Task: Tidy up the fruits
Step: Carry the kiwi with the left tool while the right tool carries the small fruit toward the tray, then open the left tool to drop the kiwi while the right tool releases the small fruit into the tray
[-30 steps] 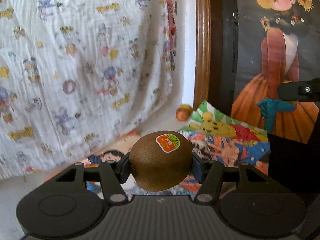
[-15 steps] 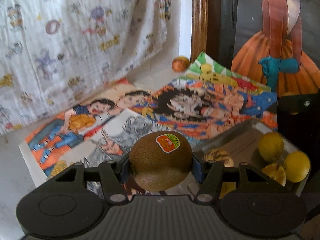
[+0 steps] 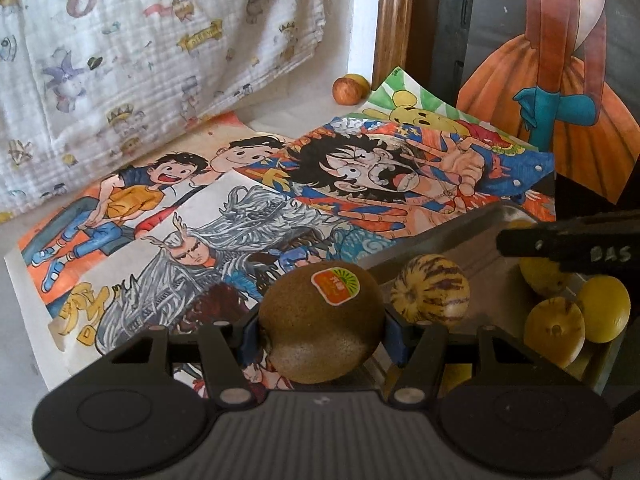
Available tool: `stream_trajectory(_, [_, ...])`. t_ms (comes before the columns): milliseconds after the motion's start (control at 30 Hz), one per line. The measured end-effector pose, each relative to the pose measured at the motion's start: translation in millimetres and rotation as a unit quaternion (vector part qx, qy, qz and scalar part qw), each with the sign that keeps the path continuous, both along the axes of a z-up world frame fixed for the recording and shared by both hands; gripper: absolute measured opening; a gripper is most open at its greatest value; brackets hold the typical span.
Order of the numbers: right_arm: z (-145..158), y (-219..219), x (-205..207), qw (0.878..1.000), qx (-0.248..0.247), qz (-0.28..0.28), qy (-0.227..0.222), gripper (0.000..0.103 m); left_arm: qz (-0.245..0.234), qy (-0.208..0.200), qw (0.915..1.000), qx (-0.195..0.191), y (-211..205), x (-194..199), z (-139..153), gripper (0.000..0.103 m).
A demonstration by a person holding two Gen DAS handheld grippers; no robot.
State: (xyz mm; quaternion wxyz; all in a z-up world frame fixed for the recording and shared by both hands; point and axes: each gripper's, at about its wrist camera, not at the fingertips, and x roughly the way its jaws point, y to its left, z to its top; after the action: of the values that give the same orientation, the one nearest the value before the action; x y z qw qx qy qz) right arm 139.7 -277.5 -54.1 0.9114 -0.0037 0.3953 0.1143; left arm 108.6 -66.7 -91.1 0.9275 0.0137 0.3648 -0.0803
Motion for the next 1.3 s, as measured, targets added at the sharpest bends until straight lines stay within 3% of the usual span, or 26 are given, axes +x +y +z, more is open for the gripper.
stream_trajectory(300, [-20, 7, 8, 1.0, -0.021, 0.01, 0.01, 0.029, -0.003, 0.013, 0.9997, -0.023, 5, 3, -1, 0.064])
stream_trajectory(633, [-24, 20, 11, 0.999, -0.035, 0.029, 0.016, 0.029, 0.007, 0.023, 0.9994, -0.025, 10, 12, -4, 0.065])
stream_trajectory(800, [-25, 24, 9, 0.998, -0.044, 0.035, 0.015, 0.03, -0.007, 0.019, 0.9996, -0.019, 5, 10, -2, 0.07])
stream_trajectory(1300, [-21, 18, 2, 0.999, -0.036, 0.027, 0.014, 0.046, -0.001, -0.001, 0.9999, -0.015, 7, 0, 7, 0.082])
